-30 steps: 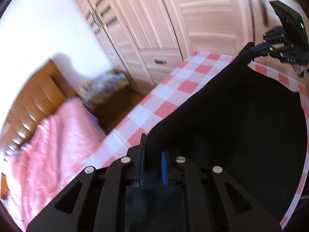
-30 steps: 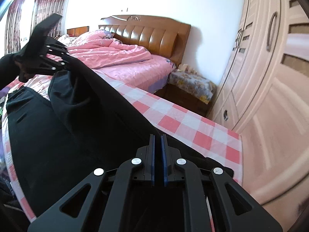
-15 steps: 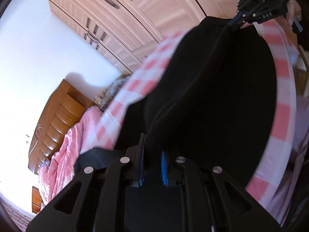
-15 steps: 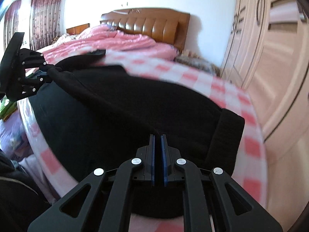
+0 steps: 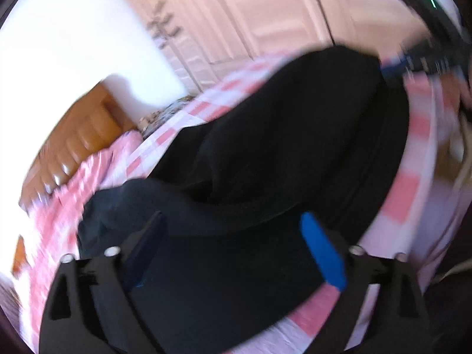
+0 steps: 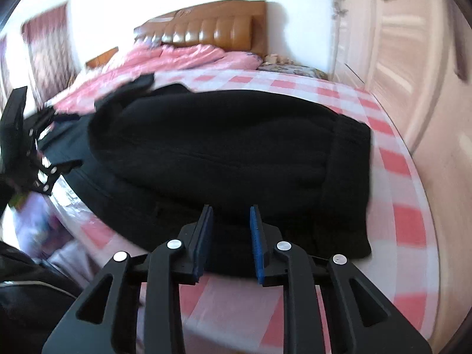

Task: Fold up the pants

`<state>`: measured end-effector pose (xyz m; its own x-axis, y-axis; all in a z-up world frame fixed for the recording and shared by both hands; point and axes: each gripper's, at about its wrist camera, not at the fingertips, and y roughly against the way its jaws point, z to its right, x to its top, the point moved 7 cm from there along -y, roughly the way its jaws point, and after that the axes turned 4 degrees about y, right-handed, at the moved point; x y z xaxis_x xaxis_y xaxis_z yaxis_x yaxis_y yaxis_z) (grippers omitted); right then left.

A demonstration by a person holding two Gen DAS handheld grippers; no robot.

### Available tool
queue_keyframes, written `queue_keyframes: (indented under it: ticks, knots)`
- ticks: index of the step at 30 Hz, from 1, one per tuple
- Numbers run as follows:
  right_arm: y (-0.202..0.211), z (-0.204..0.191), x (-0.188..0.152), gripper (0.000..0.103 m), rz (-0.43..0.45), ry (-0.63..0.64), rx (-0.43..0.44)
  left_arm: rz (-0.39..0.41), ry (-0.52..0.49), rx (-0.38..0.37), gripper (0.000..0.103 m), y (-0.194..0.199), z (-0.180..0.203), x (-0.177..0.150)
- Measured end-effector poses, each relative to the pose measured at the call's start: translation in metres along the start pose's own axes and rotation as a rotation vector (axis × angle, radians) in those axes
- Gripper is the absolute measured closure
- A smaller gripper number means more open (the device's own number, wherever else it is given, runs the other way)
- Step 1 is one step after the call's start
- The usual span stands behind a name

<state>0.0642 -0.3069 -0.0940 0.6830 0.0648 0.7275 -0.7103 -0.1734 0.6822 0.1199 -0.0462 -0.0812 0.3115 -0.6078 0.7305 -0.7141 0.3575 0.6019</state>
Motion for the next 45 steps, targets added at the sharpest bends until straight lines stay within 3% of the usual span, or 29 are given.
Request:
queue_keyframes:
  ticks: [5, 8, 12, 14, 17, 19, 21, 27, 32, 34, 38, 40, 42, 43, 44, 45]
  knots:
    - [0.002, 0.025, -0.016, 0.085, 0.014, -0.243, 0.063, -0.003, 0.409, -0.079, 0.002, 0.021, -0.031, -0.010]
    - [-0.003, 0.031, -0.011, 0.085, 0.033, -0.345, 0.097, -0.060, 0.635, -0.105, 0.002, 0.019, -0.044, -0.027]
    - [-0.014, 0.037, 0.000, 0.084, 0.032, -0.413, 0.093, -0.109, 0.693, -0.079, 0.002, 0.011, -0.048, -0.034]
    - [-0.019, 0.038, 0.001, 0.076, 0.014, -0.434, 0.064, -0.115, 0.692, -0.087, 0.002, 0.008, -0.046, -0.033]
    - [-0.020, 0.034, 0.006, 0.052, 0.027, -0.459, 0.079, -0.115, 0.677, -0.089, 0.002, 0.005, -0.041, -0.031]
    - [-0.017, 0.030, 0.010, 0.024, 0.043, -0.460, 0.077, -0.118, 0.659, -0.080, 0.002, 0.003, -0.038, -0.029]
    - [-0.016, 0.030, 0.015, 0.023, 0.054, -0.456, 0.033, -0.123, 0.653, -0.077, 0.002, 0.000, -0.037, -0.029]
    - [-0.024, 0.043, 0.022, 0.024, 0.088, -0.527, 0.047, -0.133, 0.692, -0.072, 0.002, -0.003, -0.043, -0.034]
    - [-0.021, 0.050, 0.017, 0.037, 0.105, -0.555, 0.026, -0.157, 0.771, -0.090, 0.002, -0.008, -0.055, -0.038]
    - [-0.021, 0.054, 0.016, 0.050, 0.112, -0.565, 0.016, -0.165, 0.805, -0.115, 0.002, -0.014, -0.058, -0.032]
    - [-0.018, 0.061, 0.011, 0.064, 0.116, -0.583, 0.001, -0.170, 0.868, -0.153, 0.002, -0.033, -0.064, -0.009]
    - [-0.018, 0.063, 0.010, 0.073, 0.112, -0.570, -0.017, -0.198, 0.911, -0.129, 0.002, -0.048, -0.071, 0.000]
    - [-0.018, 0.064, 0.009, 0.077, 0.114, -0.565, -0.022, -0.252, 0.927, -0.065, 0.012, -0.064, -0.080, 0.001]
    - [-0.018, 0.065, 0.009, 0.080, 0.118, -0.566, -0.018, -0.280, 0.931, -0.052, 0.042, -0.071, -0.082, -0.001]
    - [-0.017, 0.063, 0.008, 0.081, 0.122, -0.565, -0.010, -0.302, 0.934, -0.041, 0.065, -0.074, -0.084, -0.003]
    - [-0.015, 0.062, 0.008, 0.084, 0.131, -0.565, -0.003, -0.300, 0.938, -0.044, 0.067, -0.074, -0.086, -0.004]
